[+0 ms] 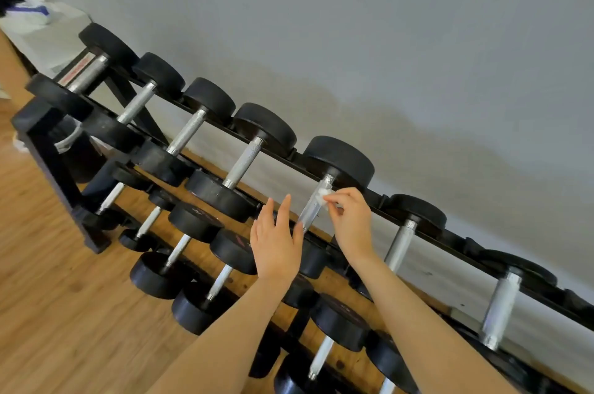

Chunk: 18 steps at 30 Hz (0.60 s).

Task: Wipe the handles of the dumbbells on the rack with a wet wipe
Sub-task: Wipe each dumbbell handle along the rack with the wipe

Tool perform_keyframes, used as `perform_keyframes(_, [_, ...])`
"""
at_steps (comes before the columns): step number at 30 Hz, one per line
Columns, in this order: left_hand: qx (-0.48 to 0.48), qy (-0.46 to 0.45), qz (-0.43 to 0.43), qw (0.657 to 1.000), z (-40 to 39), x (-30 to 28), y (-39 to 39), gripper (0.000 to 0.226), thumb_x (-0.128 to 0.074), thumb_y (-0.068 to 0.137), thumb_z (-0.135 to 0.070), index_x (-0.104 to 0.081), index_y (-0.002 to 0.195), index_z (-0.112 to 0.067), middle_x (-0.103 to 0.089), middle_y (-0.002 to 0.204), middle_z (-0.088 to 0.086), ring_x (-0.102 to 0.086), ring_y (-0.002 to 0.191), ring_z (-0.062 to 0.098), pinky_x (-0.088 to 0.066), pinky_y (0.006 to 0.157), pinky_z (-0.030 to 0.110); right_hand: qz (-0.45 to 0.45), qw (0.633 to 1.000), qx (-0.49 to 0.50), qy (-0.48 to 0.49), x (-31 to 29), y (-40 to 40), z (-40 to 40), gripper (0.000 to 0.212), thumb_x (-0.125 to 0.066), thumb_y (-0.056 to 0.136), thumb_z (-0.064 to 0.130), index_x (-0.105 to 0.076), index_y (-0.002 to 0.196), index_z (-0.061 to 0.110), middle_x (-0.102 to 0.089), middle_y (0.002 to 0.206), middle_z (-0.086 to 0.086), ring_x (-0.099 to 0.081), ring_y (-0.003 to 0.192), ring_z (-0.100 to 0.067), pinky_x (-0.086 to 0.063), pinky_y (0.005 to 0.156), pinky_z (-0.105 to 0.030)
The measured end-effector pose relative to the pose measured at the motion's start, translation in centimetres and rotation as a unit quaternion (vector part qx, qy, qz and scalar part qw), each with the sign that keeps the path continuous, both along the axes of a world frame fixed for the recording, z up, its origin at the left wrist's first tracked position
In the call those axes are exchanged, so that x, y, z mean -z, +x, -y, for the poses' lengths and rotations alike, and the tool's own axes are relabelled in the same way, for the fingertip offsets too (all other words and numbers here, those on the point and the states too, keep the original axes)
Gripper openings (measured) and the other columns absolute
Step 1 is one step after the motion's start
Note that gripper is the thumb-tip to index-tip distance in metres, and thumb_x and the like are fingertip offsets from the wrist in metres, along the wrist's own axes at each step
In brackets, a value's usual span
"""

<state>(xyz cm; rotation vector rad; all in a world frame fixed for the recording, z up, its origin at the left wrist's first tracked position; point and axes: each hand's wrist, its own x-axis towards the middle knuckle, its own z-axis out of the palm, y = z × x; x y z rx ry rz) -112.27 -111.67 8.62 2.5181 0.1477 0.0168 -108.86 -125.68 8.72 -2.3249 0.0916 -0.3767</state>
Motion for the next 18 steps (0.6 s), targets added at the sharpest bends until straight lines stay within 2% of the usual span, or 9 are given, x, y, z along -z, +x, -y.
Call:
perform_keyframes(3, [-0.027, 0.004, -0.006, 1.0, 1.7, 0.2, 0.5, 0.057, -0.046, 0.102, -0.036, -0.025, 0.154, -0.029, -0.022, 0.162, 0.006, -0.019, 0.149, 0.026, -0.016, 0.122, 0.046, -0.002, 1.0, -0.004, 0.013, 0.7, 0.7, 1.0, 0.018, -0.064, 0.09, 0.01, -0.072, 0.105, 0.013, -0.056, 0.103, 0.006, -0.055, 0.091, -0.003, -0.043, 0.076, -0.005])
perform_keyframes(7, [-0.089, 0.017, 0.001, 0.996, 2.8, 1.3, 1.5, 0.052, -0.041, 0.104, -0.037, -0.028, 0.153, -0.028, -0.028, 0.16, 0.005, -0.022, 0.148, 0.023, -0.016, 0.122, 0.045, 0.008, 0.999, 0.019, 0.043, 2.0, 1.5, 1.6, 0.019, -0.064, 0.09, 0.01, -0.072, 0.107, 0.011, -0.056, 0.104, 0.006, -0.055, 0.089, -0.002, -0.048, 0.077, -0.01])
perform_keyframes(10, [-0.104, 0.041, 0.017, 0.994, 3.1, 2.0, 1.6, 0.049, -0.037, 0.104, -0.038, -0.031, 0.152, -0.029, -0.032, 0.158, 0.004, -0.026, 0.147, 0.02, -0.018, 0.121, 0.044, 0.022, 0.996, 0.046, 0.079, 3.1, 2.0, 1.5, 0.02, -0.064, 0.091, 0.01, -0.072, 0.109, 0.012, -0.06, 0.105, 0.004, -0.055, 0.085, 0.003, -0.045, 0.075, -0.005])
perform_keyframes(12, [-0.113, 0.042, 0.022, 0.992, 3.1, 2.2, 1.6, 0.05, -0.038, 0.104, -0.037, -0.032, 0.152, -0.027, -0.034, 0.157, 0.002, -0.028, 0.146, 0.019, -0.02, 0.121, 0.042, 0.031, 0.992, 0.056, 0.111, 3.6, 2.2, 1.2, 0.02, -0.065, 0.09, 0.009, -0.072, 0.108, 0.011, -0.061, 0.105, 0.002, -0.055, 0.085, 0.005, -0.047, 0.075, -0.007])
perform_keyframes(18, [-0.145, 0.039, 0.039, 0.988, 3.2, 2.6, 1.6, 0.052, -0.045, 0.1, -0.033, -0.036, 0.15, -0.022, -0.046, 0.149, 0.001, -0.037, 0.141, 0.018, -0.024, 0.119, 0.04, 0.063, 0.982, 0.076, 0.158, 4.6, 3.6, 0.3, 0.018, -0.064, 0.09, 0.009, -0.073, 0.106, 0.009, -0.065, 0.104, -0.003, -0.059, 0.086, -0.001, -0.047, 0.076, -0.006])
